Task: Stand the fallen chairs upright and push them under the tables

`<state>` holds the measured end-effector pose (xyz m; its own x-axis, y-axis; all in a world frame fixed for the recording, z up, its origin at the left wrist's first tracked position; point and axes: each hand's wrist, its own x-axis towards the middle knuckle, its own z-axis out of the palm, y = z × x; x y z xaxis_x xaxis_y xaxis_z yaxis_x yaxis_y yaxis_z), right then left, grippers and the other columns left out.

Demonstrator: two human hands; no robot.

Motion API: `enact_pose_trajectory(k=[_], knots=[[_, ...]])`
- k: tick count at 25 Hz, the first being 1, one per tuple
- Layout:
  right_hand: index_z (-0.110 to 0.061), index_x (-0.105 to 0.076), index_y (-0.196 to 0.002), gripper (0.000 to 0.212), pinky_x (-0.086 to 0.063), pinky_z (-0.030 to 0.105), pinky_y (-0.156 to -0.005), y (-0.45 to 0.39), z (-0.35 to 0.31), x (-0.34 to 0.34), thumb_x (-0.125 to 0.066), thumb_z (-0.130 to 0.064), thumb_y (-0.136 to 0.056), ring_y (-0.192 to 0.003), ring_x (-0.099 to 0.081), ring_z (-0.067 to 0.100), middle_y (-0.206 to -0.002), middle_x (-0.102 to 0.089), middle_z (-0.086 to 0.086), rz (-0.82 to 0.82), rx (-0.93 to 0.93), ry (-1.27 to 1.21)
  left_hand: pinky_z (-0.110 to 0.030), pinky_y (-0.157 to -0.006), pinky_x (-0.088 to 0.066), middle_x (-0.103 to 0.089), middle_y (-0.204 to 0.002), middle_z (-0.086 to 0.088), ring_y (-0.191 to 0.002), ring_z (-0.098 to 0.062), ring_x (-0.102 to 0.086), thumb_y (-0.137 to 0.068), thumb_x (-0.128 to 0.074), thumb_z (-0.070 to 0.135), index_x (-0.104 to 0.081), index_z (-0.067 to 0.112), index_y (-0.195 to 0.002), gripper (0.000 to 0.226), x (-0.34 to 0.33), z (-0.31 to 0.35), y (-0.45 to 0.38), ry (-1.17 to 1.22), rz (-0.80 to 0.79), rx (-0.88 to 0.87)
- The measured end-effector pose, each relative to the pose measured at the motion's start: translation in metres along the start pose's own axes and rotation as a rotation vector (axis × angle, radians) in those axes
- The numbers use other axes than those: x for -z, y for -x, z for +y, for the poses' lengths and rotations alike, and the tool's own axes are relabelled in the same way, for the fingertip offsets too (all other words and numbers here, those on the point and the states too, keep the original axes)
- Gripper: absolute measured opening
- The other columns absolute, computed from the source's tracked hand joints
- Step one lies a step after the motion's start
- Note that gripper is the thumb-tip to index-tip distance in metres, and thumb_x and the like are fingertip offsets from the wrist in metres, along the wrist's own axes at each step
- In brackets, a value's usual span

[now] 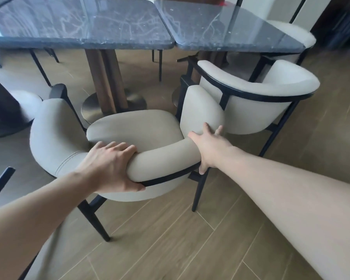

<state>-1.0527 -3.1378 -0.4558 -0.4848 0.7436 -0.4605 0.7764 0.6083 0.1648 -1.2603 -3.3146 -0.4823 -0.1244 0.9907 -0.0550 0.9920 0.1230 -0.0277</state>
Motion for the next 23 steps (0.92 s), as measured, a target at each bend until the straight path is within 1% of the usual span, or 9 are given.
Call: enact_pose_trajectory(k=[3, 6, 11, 15, 18, 20, 23], knots=[[-0.025, -0.031, -0.136, 0.096, -0.054, 0.054, -0.09, -0.046, 0.001, 0.026, -0.093, -0.027, -0.063, -0.141, -0.003, 0.067, -0.153, -0.011, 0.018, 0.007, 0.004, 0.012, -0.04, -0.093, -0.045, -0.062, -0.1, 0.015, -0.103, -0.018, -0.062, -0.049, -0.048, 0.097, -0.057, 0.033, -0.106, 0.086, 0.003, -0.027, -0.046, -0.019, -0.009, -0.016], [-0.024, -0.03, -0.134, 0.095, -0.055, 0.055, -0.09, -0.083, -0.001, 0.048, -0.093, -0.027, -0.063, -0.14, -0.005, 0.068, -0.15, -0.015, 0.02, 0.014, 0.011, 0.028, -0.041, -0.095, -0.046, -0.063, -0.102, 0.015, -0.105, -0.017, -0.061, -0.051, -0.046, 0.097, -0.058, 0.034, -0.108, 0.086, 0.005, -0.052, -0.086, -0.025, -0.019, -0.024], [-0.026, -0.028, -0.135, 0.096, -0.055, 0.054, -0.089, -0.126, 0.001, 0.068, -0.093, -0.028, -0.064, -0.14, -0.005, 0.067, -0.152, -0.012, 0.021, 0.022, 0.003, 0.024, -0.042, -0.089, -0.047, -0.065, -0.101, 0.013, -0.103, -0.019, -0.063, -0.05, -0.049, 0.096, -0.059, 0.033, -0.106, 0.085, 0.006, -0.076, -0.127, -0.011, 0.017, -0.046], [-0.027, -0.023, -0.14, 0.103, -0.056, 0.047, -0.079, -0.152, 0.008, 0.079, -0.092, -0.033, -0.064, -0.139, -0.013, 0.064, -0.151, -0.014, 0.019, 0.04, -0.006, 0.087, -0.042, -0.092, -0.046, -0.063, -0.101, 0.014, -0.103, -0.017, -0.06, -0.051, -0.047, 0.096, -0.057, 0.034, -0.106, 0.084, 0.008, -0.084, -0.157, -0.009, 0.001, -0.05], [-0.026, -0.023, -0.14, 0.101, -0.054, 0.043, -0.074, -0.166, 0.008, 0.087, -0.09, -0.034, -0.064, -0.137, -0.019, 0.064, -0.152, -0.014, 0.022, 0.057, 0.0, 0.127, -0.041, -0.093, -0.045, -0.063, -0.103, 0.015, -0.104, -0.017, -0.059, -0.052, -0.045, 0.097, -0.057, 0.034, -0.108, 0.086, 0.009, -0.093, -0.17, -0.009, -0.017, -0.05], [-0.025, -0.024, -0.137, 0.098, -0.056, 0.042, -0.076, -0.174, 0.005, 0.091, -0.089, -0.033, -0.064, -0.136, -0.02, 0.064, -0.152, -0.015, 0.024, 0.057, 0.002, 0.12, -0.04, -0.092, -0.045, -0.063, -0.103, 0.015, -0.103, -0.017, -0.06, -0.052, -0.046, 0.096, -0.058, 0.033, -0.108, 0.086, 0.01, -0.101, -0.178, -0.016, -0.021, -0.054], [-0.023, -0.025, -0.135, 0.095, -0.058, 0.05, -0.084, -0.182, 0.001, 0.098, -0.089, -0.03, -0.065, -0.134, -0.02, 0.066, -0.151, -0.015, 0.026, 0.046, 0.006, 0.111, -0.039, -0.089, -0.045, -0.062, -0.101, 0.014, -0.101, -0.017, -0.06, -0.051, -0.047, 0.096, -0.058, 0.033, -0.107, 0.085, 0.009, -0.11, -0.187, -0.008, -0.015, -0.054]])
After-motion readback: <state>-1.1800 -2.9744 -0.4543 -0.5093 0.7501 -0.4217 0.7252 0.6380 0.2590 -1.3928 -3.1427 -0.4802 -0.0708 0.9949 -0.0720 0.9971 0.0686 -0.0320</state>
